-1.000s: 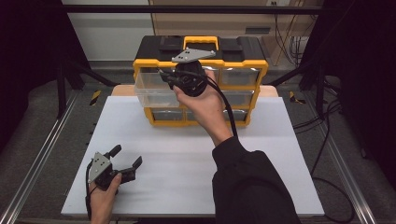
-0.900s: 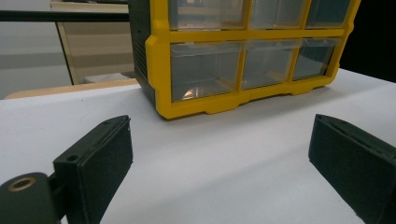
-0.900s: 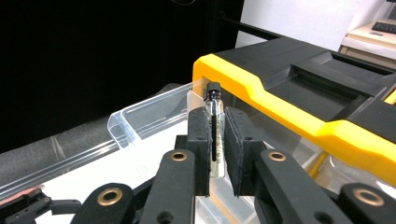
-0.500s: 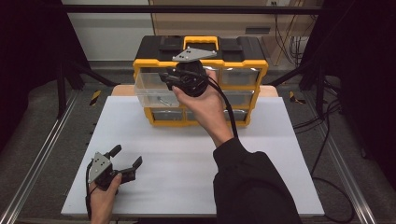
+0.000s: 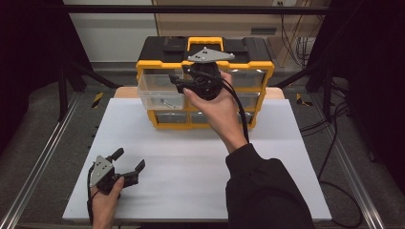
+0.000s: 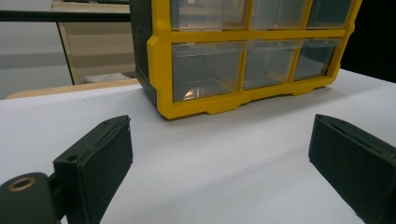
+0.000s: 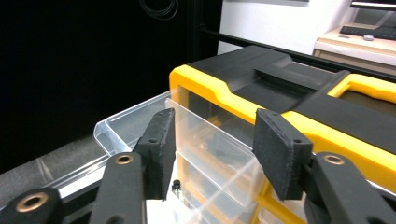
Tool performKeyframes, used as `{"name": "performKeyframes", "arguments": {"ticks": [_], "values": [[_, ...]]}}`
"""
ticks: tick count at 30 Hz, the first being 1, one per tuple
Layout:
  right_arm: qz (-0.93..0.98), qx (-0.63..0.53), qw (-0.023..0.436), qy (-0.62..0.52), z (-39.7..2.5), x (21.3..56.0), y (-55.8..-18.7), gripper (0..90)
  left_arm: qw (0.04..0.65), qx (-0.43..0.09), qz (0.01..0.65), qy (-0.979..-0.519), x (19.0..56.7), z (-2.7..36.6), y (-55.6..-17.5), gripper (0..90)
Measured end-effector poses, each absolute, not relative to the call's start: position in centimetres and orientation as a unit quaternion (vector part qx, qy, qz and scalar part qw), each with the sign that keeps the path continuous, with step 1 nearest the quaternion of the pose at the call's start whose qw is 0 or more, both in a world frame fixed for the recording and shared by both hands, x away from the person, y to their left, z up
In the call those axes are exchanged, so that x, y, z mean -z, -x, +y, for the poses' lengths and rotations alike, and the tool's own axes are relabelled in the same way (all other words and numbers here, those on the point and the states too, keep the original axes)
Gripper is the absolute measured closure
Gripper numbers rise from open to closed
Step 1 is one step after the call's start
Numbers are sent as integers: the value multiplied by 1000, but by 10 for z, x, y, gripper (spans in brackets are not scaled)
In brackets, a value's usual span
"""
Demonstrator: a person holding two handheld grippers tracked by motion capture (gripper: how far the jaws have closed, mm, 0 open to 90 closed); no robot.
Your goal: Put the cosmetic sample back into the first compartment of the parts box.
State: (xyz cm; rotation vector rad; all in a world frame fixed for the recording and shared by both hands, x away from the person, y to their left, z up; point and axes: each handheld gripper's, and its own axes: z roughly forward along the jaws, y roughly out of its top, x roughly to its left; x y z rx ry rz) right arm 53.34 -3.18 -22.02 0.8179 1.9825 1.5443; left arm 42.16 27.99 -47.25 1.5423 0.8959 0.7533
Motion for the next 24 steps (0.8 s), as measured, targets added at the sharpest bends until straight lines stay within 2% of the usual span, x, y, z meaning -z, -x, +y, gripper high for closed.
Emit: {"name": "performKeyframes", "arguments": {"ticks": [24], "values": [[691, -568, 279, -351, -82, 235, -514, 166, 563, -322, 378, -661, 473, 279, -422, 60]]}}
